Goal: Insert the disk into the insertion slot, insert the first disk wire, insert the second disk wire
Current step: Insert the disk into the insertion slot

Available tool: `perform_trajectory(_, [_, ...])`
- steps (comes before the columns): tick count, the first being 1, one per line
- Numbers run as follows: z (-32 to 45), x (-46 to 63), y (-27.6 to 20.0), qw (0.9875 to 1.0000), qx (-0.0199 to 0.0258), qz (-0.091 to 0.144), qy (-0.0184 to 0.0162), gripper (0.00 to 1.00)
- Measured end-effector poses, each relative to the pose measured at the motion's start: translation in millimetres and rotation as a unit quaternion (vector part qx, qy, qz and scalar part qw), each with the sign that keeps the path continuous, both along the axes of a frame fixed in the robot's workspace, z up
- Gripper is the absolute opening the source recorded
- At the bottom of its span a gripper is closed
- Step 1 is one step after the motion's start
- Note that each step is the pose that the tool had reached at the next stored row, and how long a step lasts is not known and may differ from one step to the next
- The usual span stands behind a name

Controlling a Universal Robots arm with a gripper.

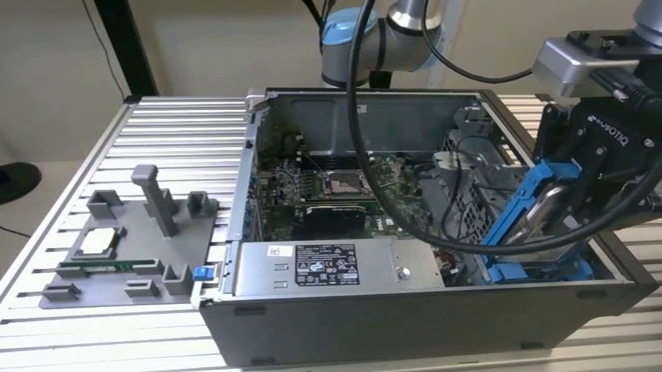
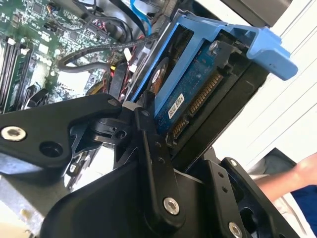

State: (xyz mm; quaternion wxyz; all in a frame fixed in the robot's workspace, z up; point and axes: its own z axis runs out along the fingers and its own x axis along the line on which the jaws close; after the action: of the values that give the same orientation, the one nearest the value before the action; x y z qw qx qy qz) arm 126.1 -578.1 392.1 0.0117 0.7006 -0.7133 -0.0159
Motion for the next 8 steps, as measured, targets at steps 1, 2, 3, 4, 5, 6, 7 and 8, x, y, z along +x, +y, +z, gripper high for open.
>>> perform_trajectory(1, [-0.1,0.0,0.0,1.0000,0.0000,0.000,0.0000,0.00])
perform_trajectory(2, [-0.1,0.0,0.0,1.0000,-0.0001,0.000,0.0000,0.00])
perform_trajectory(3, [-0.1,0.0,0.0,1.0000,-0.0001,0.000,0.0000,0.00])
perform_trajectory(4, [0.2,0.0,-0.1,1.0000,-0.0003,0.000,0.0000,1.00])
perform_trajectory(5, [0.9,0.0,-0.1,1.0000,-0.0002,0.000,0.0000,1.00])
perform_trajectory(6, [1.5,0.0,-0.1,1.0000,0.0000,0.000,0.0000,1.00])
perform_trajectory(7, [2.0,0.0,-0.1,1.0000,0.0001,0.000,0.0000,1.00])
perform_trajectory(8, [3.2,0.0,0.0,1.0000,0.0001,0.000,0.0000,1.00])
